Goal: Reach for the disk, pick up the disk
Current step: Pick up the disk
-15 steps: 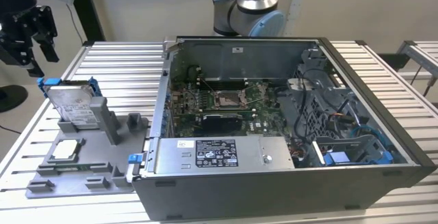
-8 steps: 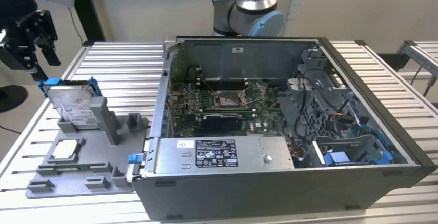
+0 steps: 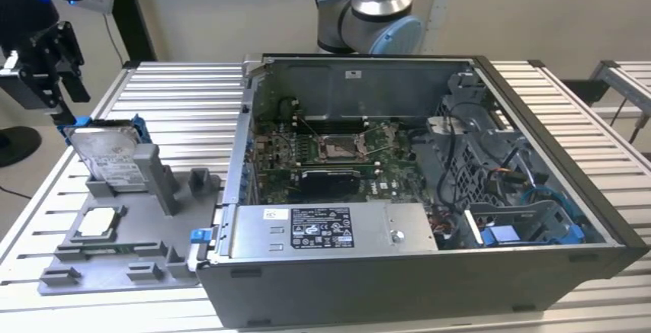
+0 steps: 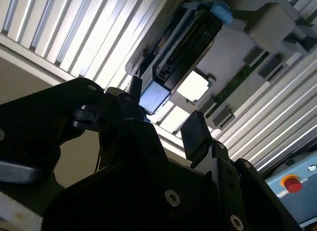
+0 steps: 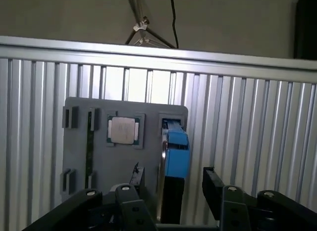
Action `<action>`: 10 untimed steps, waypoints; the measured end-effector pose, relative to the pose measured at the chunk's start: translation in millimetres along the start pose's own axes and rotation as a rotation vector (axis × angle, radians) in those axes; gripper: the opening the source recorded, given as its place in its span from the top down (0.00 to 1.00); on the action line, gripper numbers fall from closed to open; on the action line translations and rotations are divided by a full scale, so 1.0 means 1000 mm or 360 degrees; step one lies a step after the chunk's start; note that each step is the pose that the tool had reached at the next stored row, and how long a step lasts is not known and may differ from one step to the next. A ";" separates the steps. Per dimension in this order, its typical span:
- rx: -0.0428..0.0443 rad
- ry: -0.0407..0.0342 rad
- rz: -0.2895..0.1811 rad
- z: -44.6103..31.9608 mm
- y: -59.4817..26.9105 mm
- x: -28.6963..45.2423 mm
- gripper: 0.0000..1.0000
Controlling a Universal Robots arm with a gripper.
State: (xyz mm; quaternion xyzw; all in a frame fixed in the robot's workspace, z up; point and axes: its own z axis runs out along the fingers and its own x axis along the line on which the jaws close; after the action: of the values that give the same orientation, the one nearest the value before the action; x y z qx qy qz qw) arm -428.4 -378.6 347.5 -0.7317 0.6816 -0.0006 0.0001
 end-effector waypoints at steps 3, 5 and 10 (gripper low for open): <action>-0.0004 0.0000 -0.0006 0.0040 0.0001 -0.0001 0.00; -0.0007 0.0000 -0.0006 0.0070 0.0001 -0.0001 0.00; -0.0020 -0.0001 -0.0006 0.0133 0.0000 0.0000 0.00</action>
State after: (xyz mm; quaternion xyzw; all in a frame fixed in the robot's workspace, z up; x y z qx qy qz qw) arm -428.5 -378.6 334.1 -0.7330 0.6803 0.0039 -0.0041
